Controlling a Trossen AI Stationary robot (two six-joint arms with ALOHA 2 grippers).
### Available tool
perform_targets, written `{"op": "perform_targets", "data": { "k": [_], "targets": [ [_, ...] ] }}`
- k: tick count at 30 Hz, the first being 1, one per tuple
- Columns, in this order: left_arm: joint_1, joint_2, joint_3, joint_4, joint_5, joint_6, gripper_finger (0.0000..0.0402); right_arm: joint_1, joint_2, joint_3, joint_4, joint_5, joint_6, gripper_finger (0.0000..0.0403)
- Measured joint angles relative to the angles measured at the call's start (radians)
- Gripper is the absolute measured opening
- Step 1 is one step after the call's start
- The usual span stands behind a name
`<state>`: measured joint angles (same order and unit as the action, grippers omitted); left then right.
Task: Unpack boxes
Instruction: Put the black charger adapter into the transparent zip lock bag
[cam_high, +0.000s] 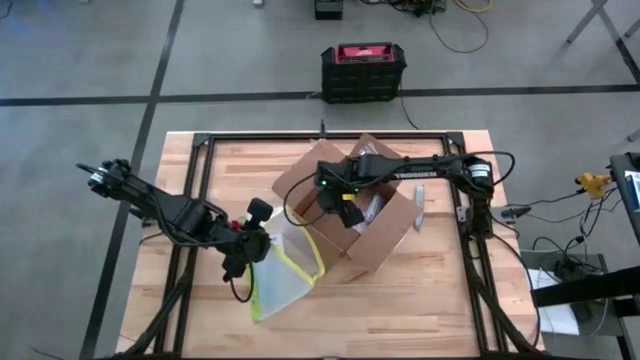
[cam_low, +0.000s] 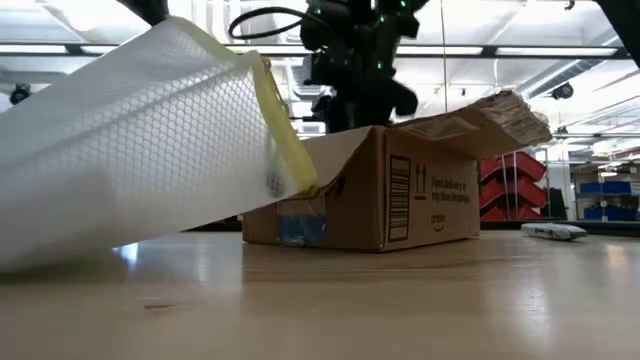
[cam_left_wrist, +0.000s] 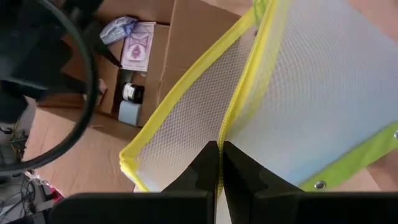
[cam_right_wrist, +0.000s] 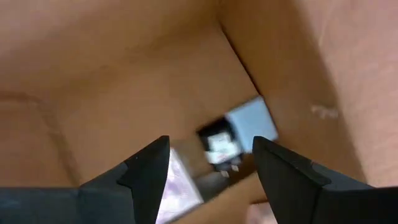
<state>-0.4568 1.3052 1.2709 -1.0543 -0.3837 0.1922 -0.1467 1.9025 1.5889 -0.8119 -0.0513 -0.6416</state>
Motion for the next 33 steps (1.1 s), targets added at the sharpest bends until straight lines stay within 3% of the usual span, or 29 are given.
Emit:
{"op": "perform_targets", "data": {
  "k": [15, 25, 33],
  "targets": [
    [0.002, -0.001, 0.0, 0.064, -0.002, -0.023, 0.0, -0.085, 0.048, -0.143, 0.151, -0.16, -0.103, 0.0216],
    [0.002, -0.001, 0.0, 0.068, -0.002, -0.06, 0.0, -0.089, 0.083, -0.142, 0.165, -0.152, -0.11, 0.0228],
    [0.003, -0.001, 0.0, 0.068, -0.002, -0.067, 0.0, -0.116, 0.087, -0.143, 0.107, -0.133, -0.115, 0.0214]
  ]
}}
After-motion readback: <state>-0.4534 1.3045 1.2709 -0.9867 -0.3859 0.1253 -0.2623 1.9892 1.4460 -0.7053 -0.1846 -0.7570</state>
